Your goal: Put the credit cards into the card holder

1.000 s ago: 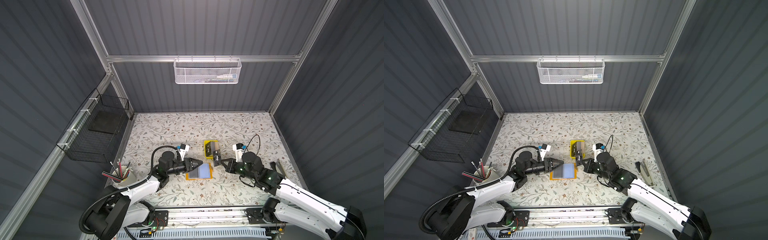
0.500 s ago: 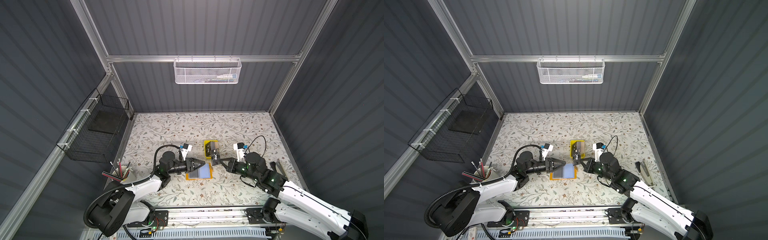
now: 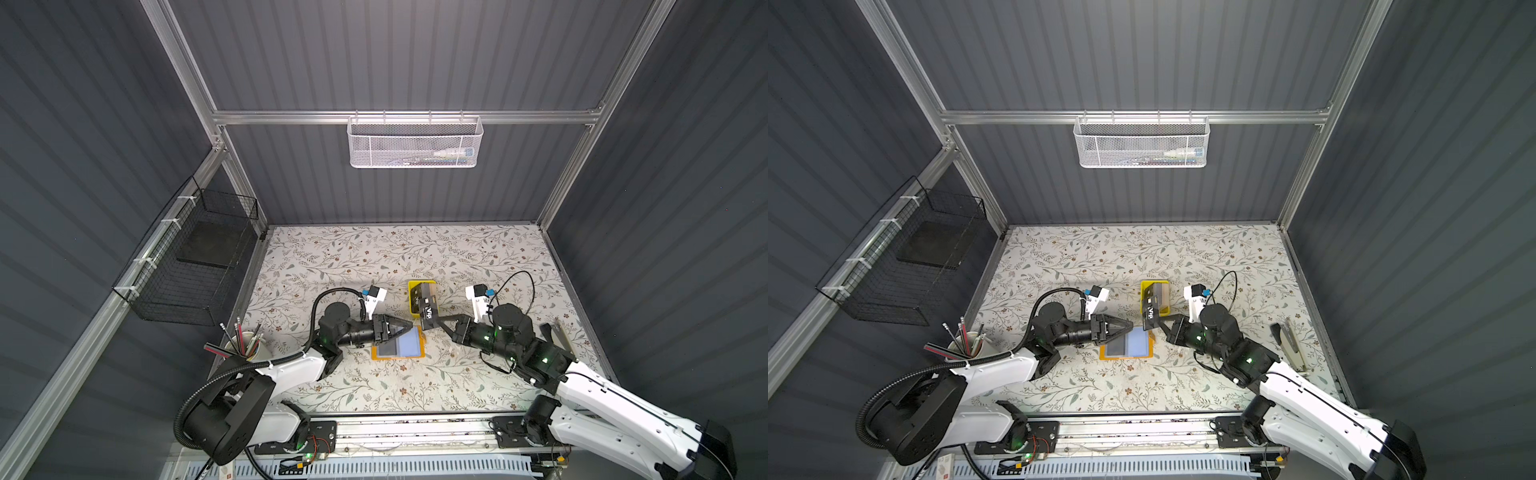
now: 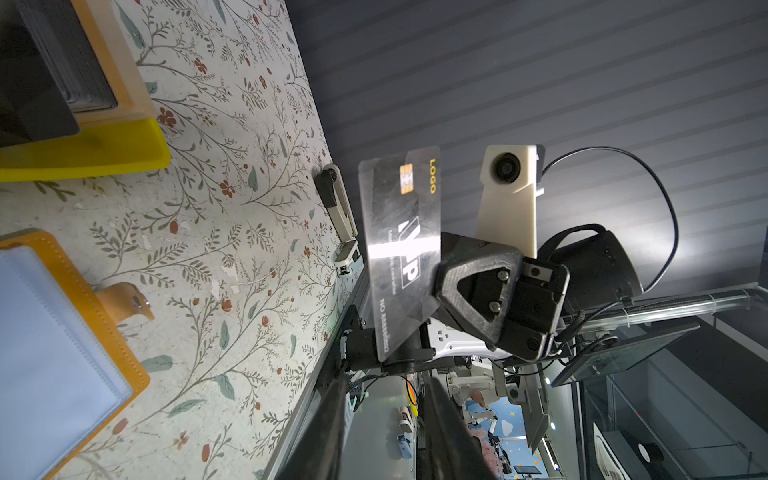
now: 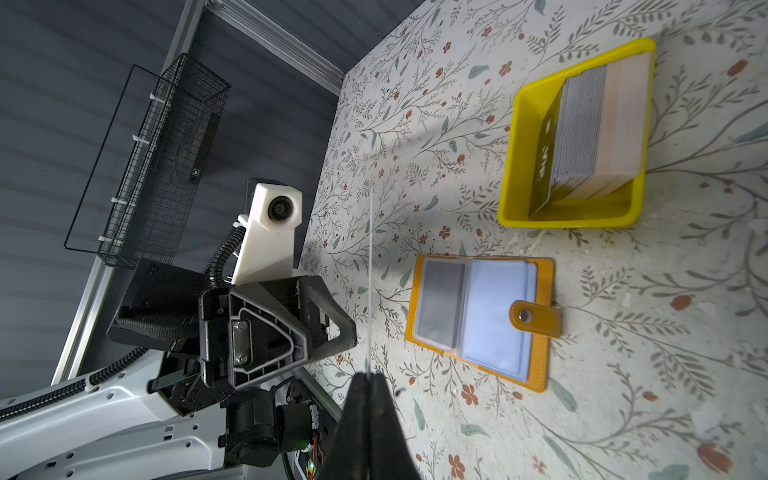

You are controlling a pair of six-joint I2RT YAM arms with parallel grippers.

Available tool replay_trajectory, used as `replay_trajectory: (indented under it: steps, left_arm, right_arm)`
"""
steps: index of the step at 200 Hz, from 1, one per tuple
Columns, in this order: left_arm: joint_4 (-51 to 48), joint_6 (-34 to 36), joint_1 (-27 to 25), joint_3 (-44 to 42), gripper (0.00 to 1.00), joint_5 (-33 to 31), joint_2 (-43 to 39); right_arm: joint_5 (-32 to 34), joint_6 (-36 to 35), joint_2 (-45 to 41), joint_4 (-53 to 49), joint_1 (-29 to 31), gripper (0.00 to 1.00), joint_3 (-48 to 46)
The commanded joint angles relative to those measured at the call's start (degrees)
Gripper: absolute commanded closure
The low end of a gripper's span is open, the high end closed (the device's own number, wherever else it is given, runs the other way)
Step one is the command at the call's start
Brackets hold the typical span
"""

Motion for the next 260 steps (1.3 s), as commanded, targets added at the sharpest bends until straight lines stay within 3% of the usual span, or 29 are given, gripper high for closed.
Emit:
replay_trajectory:
  steps: [1,99,177,225,260]
  left_arm:
    - [2.95,-0.81,-0.44,1.87,0.66,1.35,0.59]
    - [5.79,-2.52,-0.61,1.68,0.67,1.06,1.55]
    - [12.92,-6.17,-0.70,0.55,0.71,0.61,4.32]
    - [21.28,-10.08,-0.70,-0.37,0.77,0.03,7.91]
    - [21.62,-10.03,-0.69,-0.55,0.85,-0.49,8.68]
  right_arm:
    - [-0.40,0.62,-0.18,0.84,0.16,1.00,-0.26]
    - [-7.72,2.09,2.63,8.43,0.20,1.00,-1.52]
    - [-8.20,3.95,2.63,12.37,0.27,1.00,-3.95]
    - [-7.72,4.62,2.71,13.33,0.40,1.00,-4.70]
    - [-6.76,5.19,1.87,13.23,0.34,1.00,-5.70]
